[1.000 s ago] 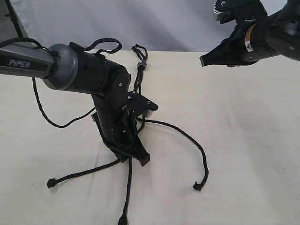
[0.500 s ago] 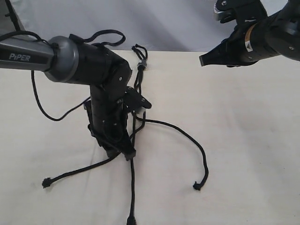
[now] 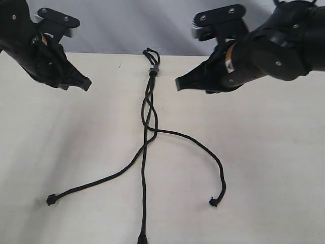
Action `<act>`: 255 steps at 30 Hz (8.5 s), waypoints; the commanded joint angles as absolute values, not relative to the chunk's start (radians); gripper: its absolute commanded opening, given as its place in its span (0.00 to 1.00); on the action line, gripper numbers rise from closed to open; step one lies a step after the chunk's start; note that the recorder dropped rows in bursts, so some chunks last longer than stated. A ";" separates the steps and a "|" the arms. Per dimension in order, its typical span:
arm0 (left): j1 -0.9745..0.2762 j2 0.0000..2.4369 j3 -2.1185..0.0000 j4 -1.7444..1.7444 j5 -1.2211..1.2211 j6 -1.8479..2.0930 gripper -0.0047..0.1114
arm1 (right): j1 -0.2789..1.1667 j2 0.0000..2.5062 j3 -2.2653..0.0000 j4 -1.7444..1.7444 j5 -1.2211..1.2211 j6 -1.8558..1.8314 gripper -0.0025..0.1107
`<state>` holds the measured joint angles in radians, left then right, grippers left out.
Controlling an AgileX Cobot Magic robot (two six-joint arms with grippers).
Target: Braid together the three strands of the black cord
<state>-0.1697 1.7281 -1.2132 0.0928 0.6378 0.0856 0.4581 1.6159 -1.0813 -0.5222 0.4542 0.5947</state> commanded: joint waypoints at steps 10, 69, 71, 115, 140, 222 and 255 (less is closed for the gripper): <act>-0.151 1.739 -1.192 0.093 0.495 0.074 0.04 | 0.816 1.765 -1.080 -0.231 0.673 0.490 0.23; -0.151 1.739 -1.192 0.093 0.505 0.037 0.04 | 0.712 2.064 -1.497 -0.600 1.032 0.128 0.02; -0.151 1.739 -1.192 0.093 0.505 0.037 0.04 | 0.668 2.099 -1.497 -0.561 0.992 0.145 0.02; -0.151 1.739 -1.192 0.090 0.497 0.037 0.04 | 0.534 2.139 -1.499 0.091 1.054 -0.332 0.02; -0.515 1.737 -1.173 -0.054 0.687 0.057 0.04 | 0.341 1.632 -1.247 -0.446 0.633 0.202 0.67; -0.652 2.007 -1.159 -0.139 0.805 0.196 0.04 | 0.213 1.577 -1.096 -0.401 0.398 0.194 0.67; -0.282 1.517 -1.119 0.188 0.614 -0.079 0.04 | 0.413 1.590 -1.096 -0.234 0.543 0.093 0.67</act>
<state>-0.3398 1.5219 -1.1687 0.1849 0.6290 -0.0351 0.3359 1.5864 -1.0972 -0.2857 0.4977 0.1127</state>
